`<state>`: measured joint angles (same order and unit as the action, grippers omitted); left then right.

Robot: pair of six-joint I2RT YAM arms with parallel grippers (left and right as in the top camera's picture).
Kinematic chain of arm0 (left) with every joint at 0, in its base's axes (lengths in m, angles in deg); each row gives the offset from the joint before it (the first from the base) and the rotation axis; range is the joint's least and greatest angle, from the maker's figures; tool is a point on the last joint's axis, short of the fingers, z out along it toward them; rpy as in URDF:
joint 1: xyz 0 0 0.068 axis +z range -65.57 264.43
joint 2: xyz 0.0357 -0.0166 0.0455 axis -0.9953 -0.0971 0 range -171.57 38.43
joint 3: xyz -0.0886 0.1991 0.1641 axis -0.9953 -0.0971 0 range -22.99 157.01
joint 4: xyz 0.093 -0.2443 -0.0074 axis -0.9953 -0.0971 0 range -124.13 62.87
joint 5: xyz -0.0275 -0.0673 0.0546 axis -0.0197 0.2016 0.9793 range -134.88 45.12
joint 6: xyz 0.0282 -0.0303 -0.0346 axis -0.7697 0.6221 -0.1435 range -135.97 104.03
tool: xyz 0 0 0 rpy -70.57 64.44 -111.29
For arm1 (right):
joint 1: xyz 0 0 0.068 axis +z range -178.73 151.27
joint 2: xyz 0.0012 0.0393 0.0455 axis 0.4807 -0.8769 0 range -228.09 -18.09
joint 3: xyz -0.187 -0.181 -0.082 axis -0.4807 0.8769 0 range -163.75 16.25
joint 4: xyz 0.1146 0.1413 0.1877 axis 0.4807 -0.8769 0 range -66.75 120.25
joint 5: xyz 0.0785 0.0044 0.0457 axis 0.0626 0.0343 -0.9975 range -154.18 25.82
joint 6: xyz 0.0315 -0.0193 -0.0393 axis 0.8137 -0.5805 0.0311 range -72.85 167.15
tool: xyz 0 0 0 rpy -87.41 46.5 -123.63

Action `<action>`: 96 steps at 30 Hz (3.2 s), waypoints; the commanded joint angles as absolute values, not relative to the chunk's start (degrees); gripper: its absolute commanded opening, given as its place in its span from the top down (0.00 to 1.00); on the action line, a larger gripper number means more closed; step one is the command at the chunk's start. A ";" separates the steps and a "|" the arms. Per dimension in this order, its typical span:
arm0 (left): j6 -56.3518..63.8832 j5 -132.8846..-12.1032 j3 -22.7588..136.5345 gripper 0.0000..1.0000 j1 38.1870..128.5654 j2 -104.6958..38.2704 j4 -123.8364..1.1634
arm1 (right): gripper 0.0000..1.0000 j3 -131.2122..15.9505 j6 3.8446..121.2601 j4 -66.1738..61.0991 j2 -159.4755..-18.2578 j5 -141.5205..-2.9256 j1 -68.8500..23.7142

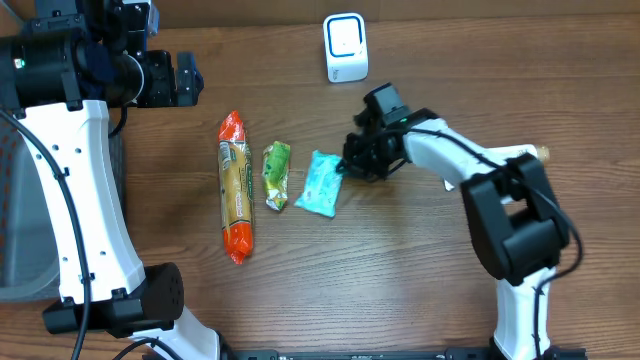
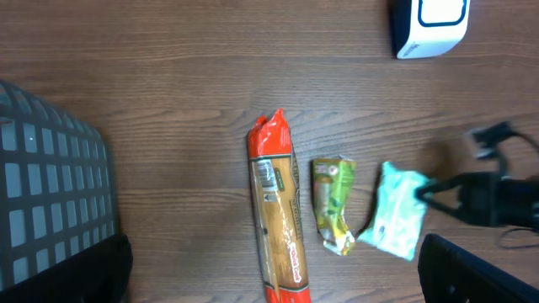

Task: Scan the item barcode

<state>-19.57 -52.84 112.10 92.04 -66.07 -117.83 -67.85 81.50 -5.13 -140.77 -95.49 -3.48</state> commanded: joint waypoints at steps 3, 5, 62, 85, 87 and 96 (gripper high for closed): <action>-20.70 -53.28 113.02 0.00 92.37 -65.33 -117.76 | 0.96 -68.31 98.51 -11.09 -130.82 -77.98 -2.58; -20.70 -53.28 113.02 0.00 92.37 -65.33 -117.76 | 0.96 -67.98 102.42 -13.74 -130.30 -74.88 -2.21; -20.70 -53.28 113.02 0.00 92.30 -65.33 -117.76 | 0.23 -75.87 30.40 -24.32 -146.21 -91.80 -10.84; -20.70 -53.28 113.02 0.00 92.28 -65.33 -117.76 | 0.96 -77.68 35.91 -30.48 -144.92 -113.15 -15.91; -20.70 -53.28 113.02 0.00 92.28 -65.33 -117.76 | 0.96 -77.71 35.78 -29.69 -143.39 -118.53 -17.42; -20.70 -53.28 113.02 0.00 92.28 -65.33 -117.76 | 0.96 -77.79 39.36 -29.02 -128.29 -123.60 -21.97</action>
